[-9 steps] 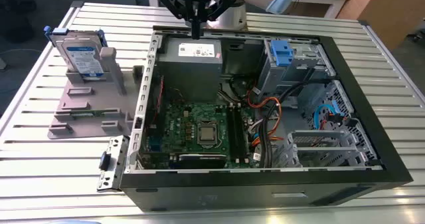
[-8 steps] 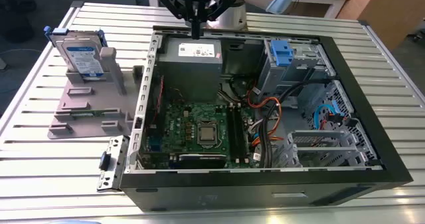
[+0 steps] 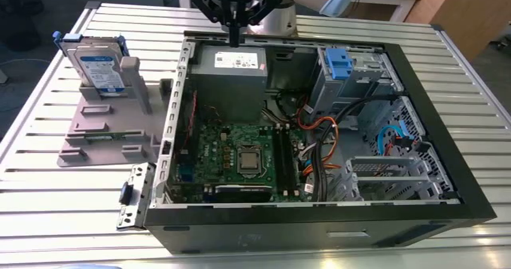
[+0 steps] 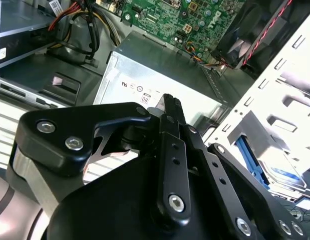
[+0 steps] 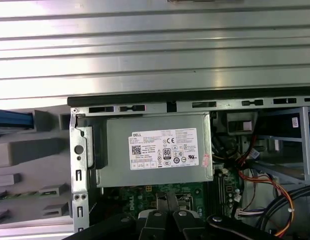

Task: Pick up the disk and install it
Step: 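Reach for the disk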

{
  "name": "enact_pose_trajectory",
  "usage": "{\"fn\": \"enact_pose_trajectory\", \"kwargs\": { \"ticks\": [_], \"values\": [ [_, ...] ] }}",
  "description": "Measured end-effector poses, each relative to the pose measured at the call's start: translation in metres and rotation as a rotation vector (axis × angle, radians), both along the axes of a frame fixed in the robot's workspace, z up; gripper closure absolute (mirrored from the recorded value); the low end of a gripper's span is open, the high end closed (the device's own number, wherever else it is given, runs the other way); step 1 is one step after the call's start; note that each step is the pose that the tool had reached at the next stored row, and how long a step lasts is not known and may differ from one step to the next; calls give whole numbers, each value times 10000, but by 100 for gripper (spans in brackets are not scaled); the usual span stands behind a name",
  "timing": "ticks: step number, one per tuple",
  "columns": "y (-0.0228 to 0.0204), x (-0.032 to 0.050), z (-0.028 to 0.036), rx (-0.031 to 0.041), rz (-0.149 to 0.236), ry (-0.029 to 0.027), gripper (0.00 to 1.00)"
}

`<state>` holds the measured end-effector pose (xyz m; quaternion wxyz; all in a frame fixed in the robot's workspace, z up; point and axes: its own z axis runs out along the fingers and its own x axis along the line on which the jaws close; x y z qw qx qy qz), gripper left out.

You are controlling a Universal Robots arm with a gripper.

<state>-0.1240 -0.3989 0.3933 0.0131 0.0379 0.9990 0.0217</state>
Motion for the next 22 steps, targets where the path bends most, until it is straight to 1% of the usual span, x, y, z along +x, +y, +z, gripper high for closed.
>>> {"fn": "enact_pose_trajectory", "kwargs": {
  "ticks": [11,22],
  "values": [
    [0,-60,0,0,0,-1,89],
    [0,-91,0,0,0,-1,89]
  ]
}}
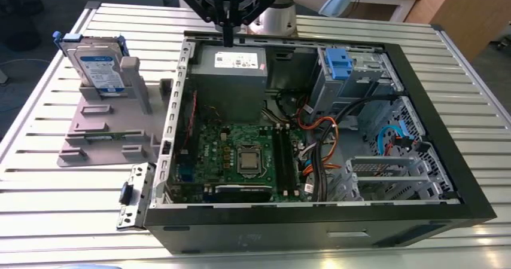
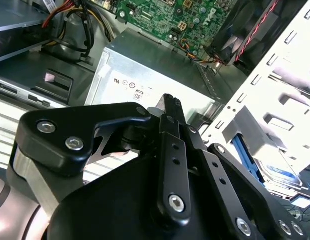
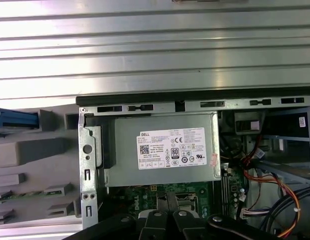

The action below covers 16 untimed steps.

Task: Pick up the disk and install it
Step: 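Reach for the disk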

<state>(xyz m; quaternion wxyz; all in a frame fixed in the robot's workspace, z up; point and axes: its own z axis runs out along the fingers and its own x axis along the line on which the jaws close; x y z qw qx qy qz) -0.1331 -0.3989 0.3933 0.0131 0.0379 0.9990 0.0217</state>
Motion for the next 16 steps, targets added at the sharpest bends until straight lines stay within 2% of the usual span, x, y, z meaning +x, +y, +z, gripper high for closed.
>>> {"fn": "enact_pose_trajectory", "kwargs": {
  "ticks": [16],
  "values": [
    [0,-37,0,0,1,0,89]
  ]
}}
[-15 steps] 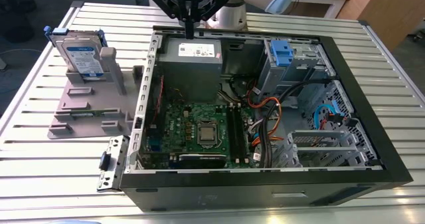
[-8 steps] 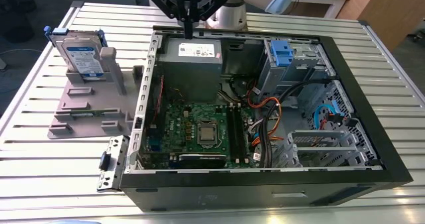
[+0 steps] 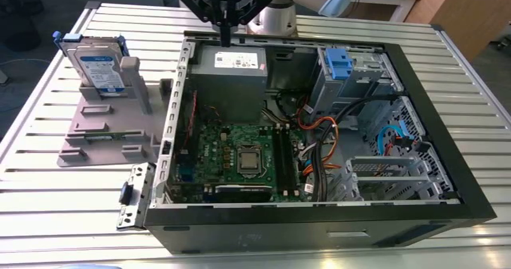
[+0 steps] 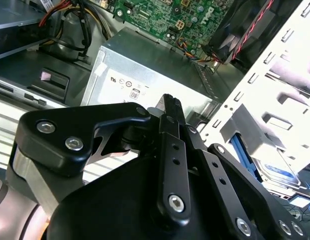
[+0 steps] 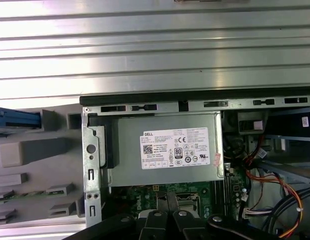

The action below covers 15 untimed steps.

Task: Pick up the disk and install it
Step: 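Reach for the disk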

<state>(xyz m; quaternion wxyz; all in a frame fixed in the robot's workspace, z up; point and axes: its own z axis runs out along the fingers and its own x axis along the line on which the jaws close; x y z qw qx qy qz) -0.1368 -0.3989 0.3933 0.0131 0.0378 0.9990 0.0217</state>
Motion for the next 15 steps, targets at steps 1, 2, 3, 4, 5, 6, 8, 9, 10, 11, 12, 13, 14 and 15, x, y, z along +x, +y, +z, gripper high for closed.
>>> {"fn": "enact_pose_trajectory", "kwargs": {
  "ticks": [1,2,3,4,5,6,8,9,10,11,12,13,14,15],
  "values": [
    [0,-3,0,-1,-1,0,89],
    [0,-5,0,0,-1,0,89],
    [0,-7,0,0,-1,0,89],
    [0,-8,0,-1,0,0,89],
    [0,-10,0,0,-1,0,89],
    [0,-12,0,0,-1,0,89],
    [0,-16,0,0,-1,0,89],
    [0,-18,0,0,-1,0,89],
    [0,-20,0,0,-1,0,89],
    [0,-22,0,0,-1,0,89],
    [0,-27,0,-1,-1,0,89],
    [0,-30,0,-1,-1,1,89],
    [0,-31,0,0,-1,0,89],
    [0,-32,0,0,-1,0,89]
  ]
}}
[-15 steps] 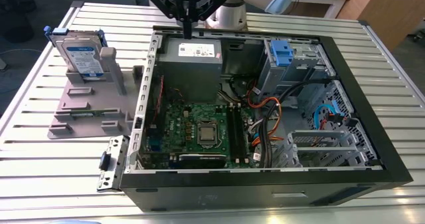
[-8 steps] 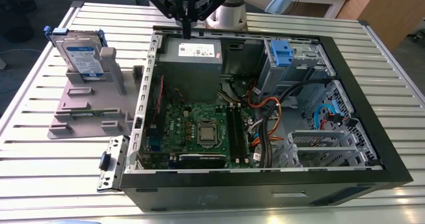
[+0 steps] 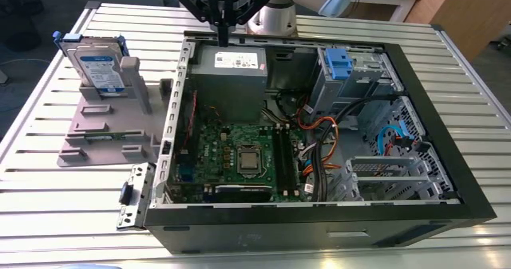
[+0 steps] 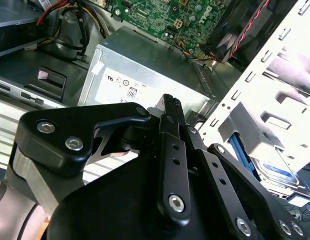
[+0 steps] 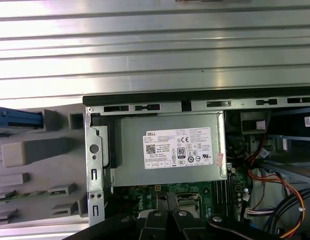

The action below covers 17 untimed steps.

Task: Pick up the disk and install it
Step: 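Reach for the disk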

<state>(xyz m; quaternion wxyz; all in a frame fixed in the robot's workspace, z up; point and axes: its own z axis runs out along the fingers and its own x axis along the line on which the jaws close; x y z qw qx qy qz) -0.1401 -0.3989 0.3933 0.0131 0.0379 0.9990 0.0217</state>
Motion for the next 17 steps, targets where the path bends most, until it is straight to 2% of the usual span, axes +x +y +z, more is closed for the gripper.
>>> {"fn": "enact_pose_trajectory", "kwargs": {
  "ticks": [17],
  "values": [
    [0,-54,0,0,0,0,89]
  ]
}}
